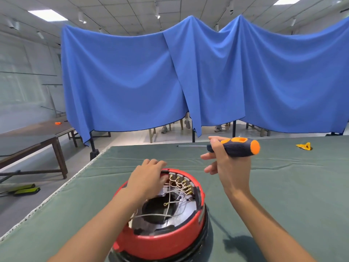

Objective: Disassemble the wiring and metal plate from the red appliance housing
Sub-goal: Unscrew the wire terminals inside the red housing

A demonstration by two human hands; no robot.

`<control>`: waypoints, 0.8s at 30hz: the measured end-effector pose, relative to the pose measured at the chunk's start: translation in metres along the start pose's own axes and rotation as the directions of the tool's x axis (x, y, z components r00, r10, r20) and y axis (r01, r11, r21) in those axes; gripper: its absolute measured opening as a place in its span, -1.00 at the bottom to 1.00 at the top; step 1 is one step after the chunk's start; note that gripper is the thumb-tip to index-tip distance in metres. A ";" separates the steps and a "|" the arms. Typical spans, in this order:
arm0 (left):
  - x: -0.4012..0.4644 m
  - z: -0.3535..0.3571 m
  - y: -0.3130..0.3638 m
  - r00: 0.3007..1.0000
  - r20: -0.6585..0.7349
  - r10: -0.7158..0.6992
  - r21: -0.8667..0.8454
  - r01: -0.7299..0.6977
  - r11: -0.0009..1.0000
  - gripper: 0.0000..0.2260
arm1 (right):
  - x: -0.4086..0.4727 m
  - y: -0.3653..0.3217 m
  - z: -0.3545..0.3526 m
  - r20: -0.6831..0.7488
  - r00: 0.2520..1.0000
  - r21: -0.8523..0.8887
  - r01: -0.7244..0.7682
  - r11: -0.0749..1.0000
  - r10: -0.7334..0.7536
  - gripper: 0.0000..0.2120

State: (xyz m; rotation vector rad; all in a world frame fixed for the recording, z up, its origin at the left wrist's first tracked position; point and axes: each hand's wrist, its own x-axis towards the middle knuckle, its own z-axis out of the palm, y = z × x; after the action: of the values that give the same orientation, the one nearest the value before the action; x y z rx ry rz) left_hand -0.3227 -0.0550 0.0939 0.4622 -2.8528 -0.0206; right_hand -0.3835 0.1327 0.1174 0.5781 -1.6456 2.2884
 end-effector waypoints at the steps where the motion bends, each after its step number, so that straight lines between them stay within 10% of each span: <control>1: 0.006 0.004 -0.003 0.998 0.054 -0.017 -0.018 0.018 1.000 -0.61 | 0.004 0.003 0.004 -0.003 1.000 0.008 -0.010 1.000 0.010 -0.88; 24: 0.006 0.015 -0.008 0.986 -0.116 -0.122 -0.451 0.057 0.891 -0.72 | 0.016 0.002 0.026 0.113 0.960 -0.276 0.279 0.920 -0.257 -0.75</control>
State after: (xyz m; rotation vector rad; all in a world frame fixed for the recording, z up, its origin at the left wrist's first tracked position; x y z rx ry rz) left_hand -0.3291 -0.0645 0.0806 0.4706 -2.5681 -0.6219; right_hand -0.3946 0.1068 0.1303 0.7722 -1.7689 1.8119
